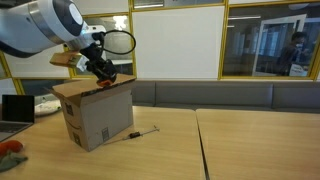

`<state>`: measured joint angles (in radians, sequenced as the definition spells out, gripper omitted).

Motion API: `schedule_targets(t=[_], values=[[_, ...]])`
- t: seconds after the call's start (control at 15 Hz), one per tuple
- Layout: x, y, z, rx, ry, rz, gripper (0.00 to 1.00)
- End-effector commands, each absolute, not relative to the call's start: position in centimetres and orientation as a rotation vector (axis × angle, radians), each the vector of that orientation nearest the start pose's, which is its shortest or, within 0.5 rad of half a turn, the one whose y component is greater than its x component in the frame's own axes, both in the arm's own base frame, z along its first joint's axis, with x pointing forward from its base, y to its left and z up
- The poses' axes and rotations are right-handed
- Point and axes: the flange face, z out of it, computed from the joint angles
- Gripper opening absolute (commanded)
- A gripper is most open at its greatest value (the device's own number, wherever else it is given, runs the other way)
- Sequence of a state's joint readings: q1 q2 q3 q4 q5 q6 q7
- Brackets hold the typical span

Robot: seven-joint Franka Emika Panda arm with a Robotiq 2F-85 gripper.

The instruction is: Put the objects on the table in the box

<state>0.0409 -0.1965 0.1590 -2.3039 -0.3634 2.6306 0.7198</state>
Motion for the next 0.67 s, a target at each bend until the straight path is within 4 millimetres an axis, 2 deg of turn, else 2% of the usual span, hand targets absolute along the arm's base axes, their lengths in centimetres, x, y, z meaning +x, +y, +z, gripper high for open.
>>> schedule_targets(t=[0.0, 0.27, 0.4, 0.6], values=[[52.3, 14.7, 51.8, -2.997, 0.317, -1.025, 0.55], [54.4, 18.5, 53.4, -2.981, 0.198, -1.071, 0.55], [56.0, 20.3, 53.3, -2.977, 0.139, -1.065, 0.55], [58.8, 22.6, 52.0, -2.965, 0.077, -1.033, 0.55]])
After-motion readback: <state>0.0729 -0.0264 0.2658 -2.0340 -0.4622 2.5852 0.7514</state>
